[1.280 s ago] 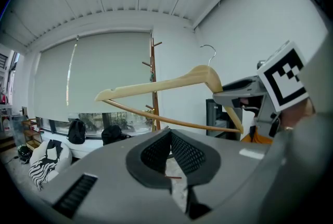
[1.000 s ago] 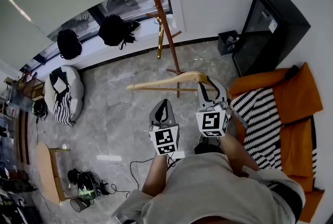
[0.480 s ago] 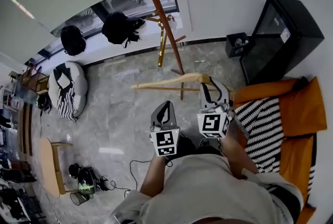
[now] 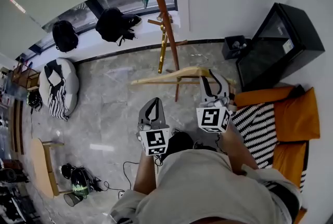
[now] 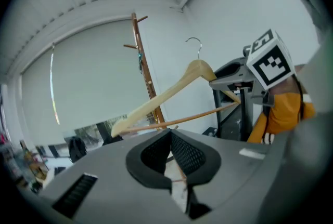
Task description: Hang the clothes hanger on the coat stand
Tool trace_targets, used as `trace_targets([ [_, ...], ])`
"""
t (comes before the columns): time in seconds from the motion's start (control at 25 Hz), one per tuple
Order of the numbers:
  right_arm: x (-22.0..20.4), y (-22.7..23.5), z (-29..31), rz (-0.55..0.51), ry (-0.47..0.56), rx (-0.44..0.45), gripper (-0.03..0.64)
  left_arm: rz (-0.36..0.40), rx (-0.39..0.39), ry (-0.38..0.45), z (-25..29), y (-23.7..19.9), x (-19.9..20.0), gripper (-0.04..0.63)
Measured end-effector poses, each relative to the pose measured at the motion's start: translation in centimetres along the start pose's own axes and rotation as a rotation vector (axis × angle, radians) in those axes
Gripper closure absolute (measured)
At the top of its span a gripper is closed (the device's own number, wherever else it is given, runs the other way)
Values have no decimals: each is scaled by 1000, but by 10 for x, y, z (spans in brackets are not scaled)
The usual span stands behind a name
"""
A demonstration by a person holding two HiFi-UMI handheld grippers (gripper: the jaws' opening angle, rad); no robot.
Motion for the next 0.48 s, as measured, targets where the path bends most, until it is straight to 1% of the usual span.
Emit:
trace_targets([
  [0.04, 4, -1, 8, -30, -1, -2, 502, 72, 22, 0, 4, -6, 4, 588],
  [0.12, 11, -4, 26, -82, -11, -1, 502, 240, 84, -6, 17, -19, 16, 588],
  [0.16, 14, -6, 35, -102, -14, 1, 502, 310, 119, -1, 24, -27, 24, 588],
  [0.2, 17, -10, 44, -114, -18, 5, 502, 360, 151, 11, 31, -35, 31, 586],
  [0.28, 27, -18, 58, -125, -27, 21, 502, 415, 180, 33, 44, -49, 42, 586],
  [0.32, 31, -22, 65, -133, -29, 26, 502, 431, 172, 35, 52, -54, 45, 584],
  [0.36, 34, -25, 72, -147, -30, 28, 502, 448, 152, 30, 61, -57, 47, 566],
  [0.44, 40, -31, 83, -180, -38, 26, 502, 491, 103, 16, 80, -61, 48, 433],
  [0.48, 42, -34, 87, -192, -45, 26, 502, 510, 86, 15, 86, -63, 48, 419],
])
Point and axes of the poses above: the fingertips, and each gripper's own axes: z forward along the fingers, y to its right, x out of its top, the point moved 4 cm from there along -z, backward along the fingers, and after that the axes turned 2 degrees about y, right-handed, at the moved point
